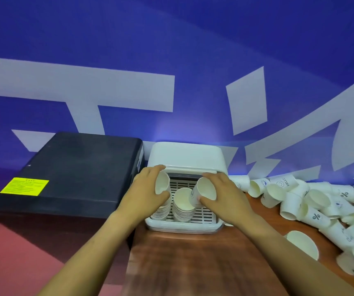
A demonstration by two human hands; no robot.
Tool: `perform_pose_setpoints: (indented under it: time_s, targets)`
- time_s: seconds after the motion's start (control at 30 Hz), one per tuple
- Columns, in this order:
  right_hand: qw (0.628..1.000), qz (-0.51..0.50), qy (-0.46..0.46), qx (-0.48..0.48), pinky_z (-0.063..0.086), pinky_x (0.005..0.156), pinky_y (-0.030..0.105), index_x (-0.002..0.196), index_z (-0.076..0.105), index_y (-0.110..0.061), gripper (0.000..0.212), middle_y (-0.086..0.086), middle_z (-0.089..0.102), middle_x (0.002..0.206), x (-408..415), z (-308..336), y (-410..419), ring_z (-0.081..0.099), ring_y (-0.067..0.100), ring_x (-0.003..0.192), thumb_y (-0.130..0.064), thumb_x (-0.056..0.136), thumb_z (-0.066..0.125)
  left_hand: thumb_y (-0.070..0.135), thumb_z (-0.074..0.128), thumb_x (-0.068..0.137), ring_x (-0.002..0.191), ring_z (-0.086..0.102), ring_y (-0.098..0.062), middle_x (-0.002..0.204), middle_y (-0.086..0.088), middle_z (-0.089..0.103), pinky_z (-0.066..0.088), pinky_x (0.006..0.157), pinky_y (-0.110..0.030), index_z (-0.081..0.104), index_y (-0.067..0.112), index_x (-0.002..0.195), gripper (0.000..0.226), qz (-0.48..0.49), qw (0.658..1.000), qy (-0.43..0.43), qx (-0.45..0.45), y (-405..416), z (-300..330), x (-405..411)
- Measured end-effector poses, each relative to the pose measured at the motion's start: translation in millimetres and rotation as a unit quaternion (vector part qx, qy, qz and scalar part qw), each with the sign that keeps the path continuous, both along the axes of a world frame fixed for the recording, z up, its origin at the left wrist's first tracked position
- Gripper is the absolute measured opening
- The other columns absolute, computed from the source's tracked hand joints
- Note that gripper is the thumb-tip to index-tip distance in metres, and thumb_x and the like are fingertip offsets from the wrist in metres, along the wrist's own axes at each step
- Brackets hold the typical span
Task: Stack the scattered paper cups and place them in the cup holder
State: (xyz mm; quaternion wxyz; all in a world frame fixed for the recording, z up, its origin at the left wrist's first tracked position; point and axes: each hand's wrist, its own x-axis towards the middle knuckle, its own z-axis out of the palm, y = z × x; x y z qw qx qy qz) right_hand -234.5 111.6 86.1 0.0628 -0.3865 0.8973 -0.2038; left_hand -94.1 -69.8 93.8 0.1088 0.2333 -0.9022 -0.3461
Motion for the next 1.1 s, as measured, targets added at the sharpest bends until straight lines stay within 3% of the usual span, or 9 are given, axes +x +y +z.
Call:
perform_pose_setpoints:
  time_s: [0.43,0.57,0.77,1.1]
  targets:
    - [1.0,-0.019,0.023,-0.01,0.045,0.093,0.031,0.139,0.039,-0.035,0.062,-0.009,0.044,0.135,17,1,-24,0.041,0.016,0.126,-0.048,0.082,0.061,0.026,0.064,0.08,0.13,0.038,-0.011,0.142,0.013,0.039,0.038,0.102,-0.026,0.038,0.03,0.14,0.066,-0.035,0.999,0.022,0.004,-26,-12,0]
    - [1.0,-0.005,0.022,-0.007,0.042,0.093,0.029,0.139,0.037,-0.035,0.062,-0.011,0.043,0.137,22,-2,-28,0.042,0.014,0.125,-0.049,0.083,0.06,0.025,0.064,0.081,0.129,0.039,-0.009,0.144,0.012,0.039,0.033,0.101,-0.019,0.04,0.026,0.14,0.063,-0.043,0.999,0.018,-0.003,-24,-17,-1]
    - [1.0,0.008,0.016,0.011,0.041,0.096,0.03,0.143,0.035,-0.033,0.064,-0.01,0.041,0.138,23,-8,-32,0.041,0.015,0.128,-0.049,0.085,0.058,0.03,0.063,0.084,0.137,0.032,-0.013,0.15,0.01,0.033,0.034,0.111,-0.032,0.029,0.025,0.146,0.071,-0.053,0.998,-0.023,-0.014,-20,-25,-6]
    - [0.998,0.008,-0.013,0.06,0.039,0.1,0.029,0.145,0.028,-0.032,0.07,-0.009,0.036,0.145,25,-26,-43,0.04,0.015,0.13,-0.049,0.085,0.057,0.035,0.06,0.086,0.14,0.027,-0.016,0.153,0.006,0.03,0.031,0.112,-0.034,0.024,0.025,0.149,0.073,-0.057,0.994,-0.086,-0.03,-17,-49,-14]
